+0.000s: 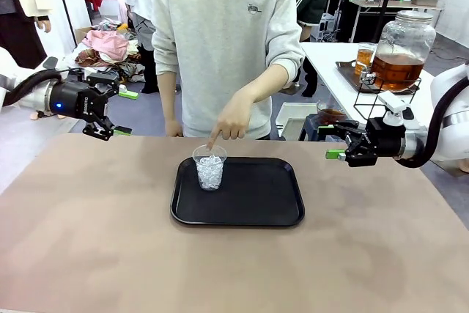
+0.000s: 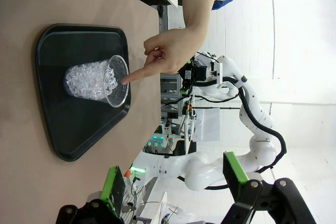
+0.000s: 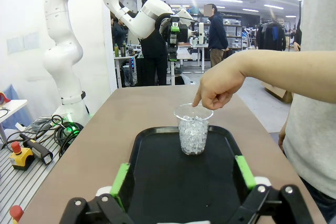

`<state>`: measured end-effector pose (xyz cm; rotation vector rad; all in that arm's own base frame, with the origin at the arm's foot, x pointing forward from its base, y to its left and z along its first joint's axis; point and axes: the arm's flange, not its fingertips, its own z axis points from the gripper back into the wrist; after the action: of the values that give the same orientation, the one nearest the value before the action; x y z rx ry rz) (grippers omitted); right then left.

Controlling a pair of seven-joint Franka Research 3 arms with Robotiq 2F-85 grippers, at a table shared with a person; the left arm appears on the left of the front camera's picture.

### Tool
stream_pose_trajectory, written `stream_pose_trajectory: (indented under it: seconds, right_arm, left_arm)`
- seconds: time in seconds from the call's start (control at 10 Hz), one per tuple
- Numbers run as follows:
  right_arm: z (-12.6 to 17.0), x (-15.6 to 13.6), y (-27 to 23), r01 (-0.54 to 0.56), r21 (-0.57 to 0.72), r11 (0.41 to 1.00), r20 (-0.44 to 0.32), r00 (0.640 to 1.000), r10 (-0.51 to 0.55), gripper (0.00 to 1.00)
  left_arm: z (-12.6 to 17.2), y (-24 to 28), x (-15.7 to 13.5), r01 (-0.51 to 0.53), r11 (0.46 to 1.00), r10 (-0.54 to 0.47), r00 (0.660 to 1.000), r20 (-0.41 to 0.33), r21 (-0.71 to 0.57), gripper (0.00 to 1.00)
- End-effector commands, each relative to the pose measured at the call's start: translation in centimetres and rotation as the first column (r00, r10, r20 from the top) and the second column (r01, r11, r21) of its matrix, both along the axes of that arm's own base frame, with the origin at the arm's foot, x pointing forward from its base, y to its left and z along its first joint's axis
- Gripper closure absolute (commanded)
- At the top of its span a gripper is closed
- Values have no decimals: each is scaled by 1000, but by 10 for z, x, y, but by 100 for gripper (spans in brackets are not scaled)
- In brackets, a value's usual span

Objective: Pour the drink into the iced cup.
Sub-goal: Pick up the iced cup indicated by the human and present it to them.

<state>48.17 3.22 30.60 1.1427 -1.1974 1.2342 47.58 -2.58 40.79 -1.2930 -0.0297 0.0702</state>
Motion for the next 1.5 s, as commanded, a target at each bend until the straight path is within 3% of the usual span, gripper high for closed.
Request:
stream_pose_trajectory:
  seconds: [0.0,0.2,0.4,0.6,0.8,0.9,1.0,1.4]
  right_arm:
    - [3,4,2,-3,-6,1000,-4,1000,3,0]
    - [3,4,2,-3,-6,1000,-4,1000,3,0]
    - [3,4,2,-3,-6,1000,-4,1000,3,0]
    - [3,4,2,-3,-6,1000,-4,1000,3,0]
    - [3,4,2,-3,-6,1000,-4,1000,3,0]
    - [3,4,2,-3,-6,1000,-4,1000,3,0]
    - [3,4,2,-3,-6,1000,-4,1000,3,0]
    - [3,4,2,-3,-6,1000,-4,1000,3,0]
  left_arm:
    - [2,0,2,20,1000,-20,1000,16,16,0]
    - [5,0,8,109,988,-126,978,165,108,0]
    - [3,-2,13,226,953,-289,880,376,202,0]
    - [-2,-4,12,298,915,-398,782,480,273,0]
    - [-4,-6,8,381,887,-462,728,507,261,0]
    - [1,-4,3,410,879,-476,731,490,242,0]
    - [-2,-9,9,332,900,-433,753,495,282,0]
    - [-4,-8,8,348,896,-442,743,502,275,0]
